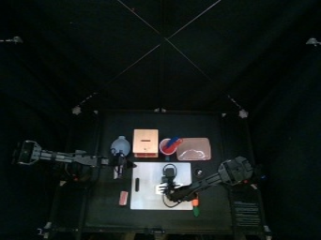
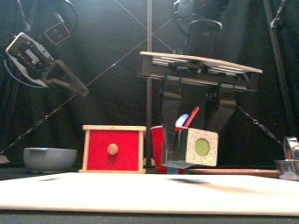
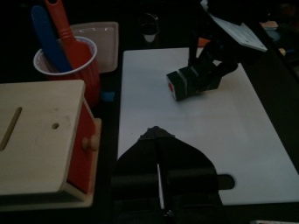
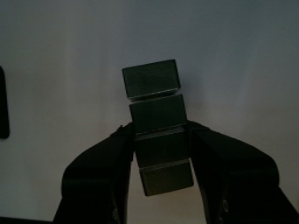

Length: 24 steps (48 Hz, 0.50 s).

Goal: Place sushi on board then cut the sushi with the knife then place the pieces on the plate
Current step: Pick knife at handle with right hand

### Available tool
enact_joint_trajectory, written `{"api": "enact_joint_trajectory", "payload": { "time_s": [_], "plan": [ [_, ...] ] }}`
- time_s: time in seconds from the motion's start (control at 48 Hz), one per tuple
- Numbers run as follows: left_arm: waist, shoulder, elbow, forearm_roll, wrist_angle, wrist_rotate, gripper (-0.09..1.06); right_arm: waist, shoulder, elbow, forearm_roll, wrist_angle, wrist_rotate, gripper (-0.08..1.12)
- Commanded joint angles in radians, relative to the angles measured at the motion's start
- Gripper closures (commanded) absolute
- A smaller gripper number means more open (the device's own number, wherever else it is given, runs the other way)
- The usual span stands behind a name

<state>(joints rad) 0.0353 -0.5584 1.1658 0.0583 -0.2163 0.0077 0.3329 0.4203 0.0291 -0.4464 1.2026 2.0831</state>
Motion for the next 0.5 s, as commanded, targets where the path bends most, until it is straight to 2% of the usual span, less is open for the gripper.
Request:
{"api": "enact_joint_trajectory", "payload": {
  "time_s": [0.021,0.208,0.375,0.5],
  "plan": [
    [0.000,-0.011,-0.012,0.006,0.000,0.000,1.00,-0.014,0.006,-0.078,0.031,0.075,0.006,0.49],
    [-0.002,-0.026,-0.011,0.031,0.017,-0.002,1.00,-0.031,0.026,-0.104,0.032,0.101,0.006,0.39],
    [0.000,-0.040,-0.009,0.051,0.049,0.000,1.00,-0.034,0.035,-0.117,0.034,0.100,0.006,0.21],
    [-0.002,-0.044,-0.009,0.052,0.064,-0.002,1.00,-0.034,0.041,-0.123,0.034,0.100,0.005,0.14]
  ]
}}
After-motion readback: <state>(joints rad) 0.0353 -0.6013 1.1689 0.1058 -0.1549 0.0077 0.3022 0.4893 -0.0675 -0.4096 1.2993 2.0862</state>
